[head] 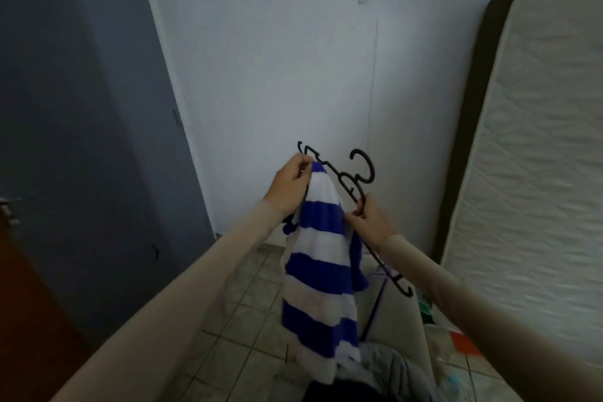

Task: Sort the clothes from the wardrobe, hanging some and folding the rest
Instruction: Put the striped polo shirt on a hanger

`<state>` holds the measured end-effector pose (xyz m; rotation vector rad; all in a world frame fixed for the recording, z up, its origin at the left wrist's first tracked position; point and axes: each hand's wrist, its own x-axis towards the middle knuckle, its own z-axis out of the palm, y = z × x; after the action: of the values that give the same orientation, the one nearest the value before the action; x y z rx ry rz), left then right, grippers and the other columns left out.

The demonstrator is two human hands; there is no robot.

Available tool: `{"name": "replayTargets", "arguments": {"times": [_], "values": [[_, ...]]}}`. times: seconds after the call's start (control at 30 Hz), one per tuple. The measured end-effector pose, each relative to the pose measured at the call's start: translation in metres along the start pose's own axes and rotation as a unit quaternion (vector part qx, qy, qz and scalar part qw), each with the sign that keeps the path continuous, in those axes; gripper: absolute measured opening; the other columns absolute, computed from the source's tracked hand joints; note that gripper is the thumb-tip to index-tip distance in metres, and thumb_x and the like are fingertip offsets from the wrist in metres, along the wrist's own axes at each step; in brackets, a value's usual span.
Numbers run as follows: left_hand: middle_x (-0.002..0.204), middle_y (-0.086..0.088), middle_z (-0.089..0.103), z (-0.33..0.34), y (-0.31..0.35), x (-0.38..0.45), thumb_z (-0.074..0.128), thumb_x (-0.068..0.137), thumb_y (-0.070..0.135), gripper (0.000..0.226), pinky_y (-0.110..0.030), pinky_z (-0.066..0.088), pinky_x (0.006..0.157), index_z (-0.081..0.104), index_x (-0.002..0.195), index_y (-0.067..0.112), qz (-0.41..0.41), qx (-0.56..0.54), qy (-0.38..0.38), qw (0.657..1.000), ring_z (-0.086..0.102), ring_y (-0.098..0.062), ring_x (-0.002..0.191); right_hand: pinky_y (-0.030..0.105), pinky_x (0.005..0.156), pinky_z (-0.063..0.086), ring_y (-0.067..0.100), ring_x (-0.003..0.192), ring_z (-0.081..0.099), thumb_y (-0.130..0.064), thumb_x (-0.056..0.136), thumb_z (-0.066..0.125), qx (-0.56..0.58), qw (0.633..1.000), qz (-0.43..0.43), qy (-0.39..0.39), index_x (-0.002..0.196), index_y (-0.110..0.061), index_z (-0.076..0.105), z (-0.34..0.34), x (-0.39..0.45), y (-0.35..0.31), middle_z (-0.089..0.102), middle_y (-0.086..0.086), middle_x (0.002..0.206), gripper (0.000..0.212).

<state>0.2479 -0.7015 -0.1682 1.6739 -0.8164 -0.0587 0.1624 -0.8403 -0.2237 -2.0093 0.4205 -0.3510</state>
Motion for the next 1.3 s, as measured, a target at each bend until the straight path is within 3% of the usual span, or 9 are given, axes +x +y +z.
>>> {"name": "replayTargets", "arguments": {"times": [0.27,0.4,0.53,0.7,0.8,0.9,1.03,1.2,1.3], "values": [[0.088,0.003,0.056,-0.053,0.041,0.022,0.035,0.102,0.012,0.024,-0.013,0.043,0.07,0.051,0.086,0.018,0.028,0.015,0.044,0.999,0.052,-0.009,0.08,0.018,0.059,0.038,0.016,0.08,0.048,-0.011,0.089,0.059,-0.061,0.996,-0.062,-0.031,0.097,-0.01,0.039,0.019,0.004,-0.034,0.045,-0.006,0.08,0.022],[0.098,-0.004,0.058,-0.095,0.026,0.023,0.041,0.099,0.014,0.014,-0.024,0.041,0.073,0.054,0.1,0.009,0.016,0.205,0.142,0.968,0.053,-0.018,0.089,0.017,0.054,0.033,0.016,0.074,0.045,-0.01,0.09,0.057,-0.046,0.995,-0.092,0.006,0.089,-0.013,0.038,0.016,0.009,-0.056,0.044,-0.003,0.076,0.019],[0.095,-0.01,0.064,-0.13,-0.007,0.01,0.049,0.094,0.013,0.008,-0.043,0.052,0.079,0.055,0.089,0.014,-0.028,0.364,0.13,0.922,0.06,-0.028,0.087,0.019,0.054,0.033,0.015,0.066,0.041,-0.008,0.087,0.06,0.0,0.992,-0.109,0.064,0.085,-0.011,0.037,0.005,0.015,-0.085,0.043,-0.001,0.071,0.023],[0.097,-0.008,0.067,-0.131,-0.035,-0.014,0.048,0.087,-0.003,0.027,-0.035,0.052,0.082,0.061,0.08,0.02,-0.029,0.374,0.063,0.925,0.061,-0.023,0.089,0.018,0.051,0.036,0.013,0.066,0.042,-0.003,0.084,0.062,0.021,0.991,-0.106,0.076,0.072,-0.021,0.032,0.008,0.023,-0.122,0.042,0.0,0.074,0.037],[0.103,-0.008,0.065,-0.113,-0.029,-0.029,0.05,0.088,-0.005,0.024,-0.016,0.045,0.079,0.065,0.097,0.011,-0.05,0.301,-0.06,0.95,0.057,-0.015,0.093,0.012,0.044,0.036,0.009,0.062,0.039,0.0,0.084,0.061,-0.004,0.993,-0.097,0.066,0.07,-0.021,0.031,0.015,0.024,-0.133,0.041,-0.001,0.074,0.039],[0.112,-0.009,0.06,-0.096,-0.013,-0.038,0.056,0.08,-0.005,0.04,-0.027,0.047,0.09,0.053,0.117,0.011,-0.063,0.163,-0.144,0.974,0.056,-0.02,0.104,0.014,0.047,0.04,0.016,0.068,0.048,0.002,0.083,0.061,-0.003,0.992,-0.097,0.076,0.072,-0.02,0.032,0.02,0.026,-0.139,0.046,0.006,0.084,0.038],[0.118,-0.009,0.057,-0.086,0.0,-0.038,0.067,0.079,-0.004,0.072,-0.032,0.05,0.093,0.036,0.135,0.028,-0.007,0.116,-0.128,0.985,0.056,-0.022,0.108,0.024,0.052,0.05,0.023,0.074,0.055,0.003,0.078,0.066,-0.001,0.992,-0.105,0.072,0.074,-0.02,0.033,0.021,0.024,-0.147,0.05,0.014,0.093,0.04],[0.098,-0.007,0.062,-0.076,0.026,-0.034,0.064,0.085,0.005,0.045,-0.02,0.055,0.07,0.053,0.12,0.03,0.05,0.093,-0.077,0.991,0.06,-0.016,0.086,0.024,0.061,0.049,0.023,0.077,0.054,-0.004,0.08,0.068,-0.021,0.987,-0.135,0.08,0.072,-0.02,0.033,0.021,0.024,-0.144,0.054,0.013,0.088,0.039],[0.1,-0.004,0.068,-0.076,0.037,-0.03,0.059,0.084,0.0,0.035,-0.013,0.047,0.07,0.067,0.11,0.022,0.122,0.244,-0.028,0.962,0.059,-0.012,0.084,0.035,0.07,0.055,0.025,0.078,0.056,0.001,0.078,0.067,-0.007,0.99,-0.12,0.067,0.073,-0.018,0.034,0.019,0.025,-0.139,0.056,0.017,0.089,0.039]]}}
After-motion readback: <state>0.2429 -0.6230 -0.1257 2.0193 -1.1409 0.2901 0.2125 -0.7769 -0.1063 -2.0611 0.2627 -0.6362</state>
